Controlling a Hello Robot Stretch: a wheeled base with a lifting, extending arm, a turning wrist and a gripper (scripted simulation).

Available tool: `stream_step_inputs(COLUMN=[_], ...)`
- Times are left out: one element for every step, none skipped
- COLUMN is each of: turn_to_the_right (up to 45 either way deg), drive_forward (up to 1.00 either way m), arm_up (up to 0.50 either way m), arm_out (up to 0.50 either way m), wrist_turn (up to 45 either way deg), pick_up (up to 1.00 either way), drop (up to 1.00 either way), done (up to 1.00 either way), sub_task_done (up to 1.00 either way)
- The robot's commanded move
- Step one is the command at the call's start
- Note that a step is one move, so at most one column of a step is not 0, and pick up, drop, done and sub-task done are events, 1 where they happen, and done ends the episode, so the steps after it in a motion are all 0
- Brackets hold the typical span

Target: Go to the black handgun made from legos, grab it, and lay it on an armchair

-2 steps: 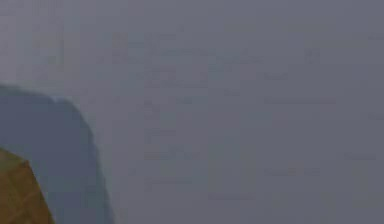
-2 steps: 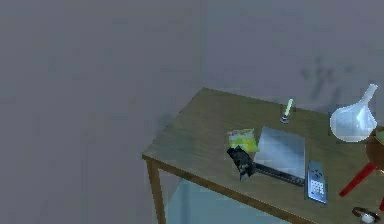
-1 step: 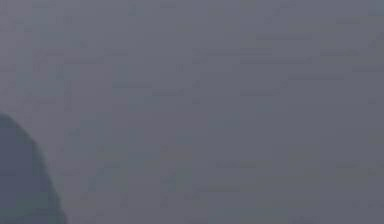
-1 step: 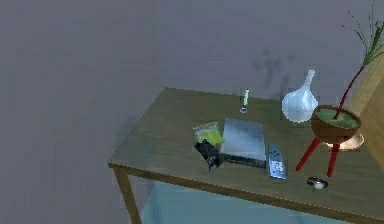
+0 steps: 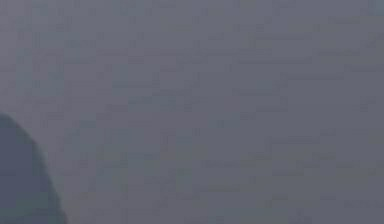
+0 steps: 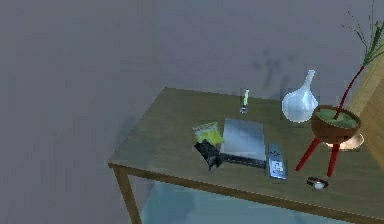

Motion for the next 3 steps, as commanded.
stream_step_inputs(turn_to_the_right=[0.0,0.0,0.0], drive_forward=[0.00,0.00,0.00], arm_up=[0.32,0.00,0.00], arm_out=[0.00,0.28,0.00], wrist_turn=[0.0,0.0,45.0], pick_up=[0.00,0.00,0.00], drop=[0.00,0.00,0.00], done=[0.00,0.00,0.00], sub_task_done=[0.00,0.00,0.00])
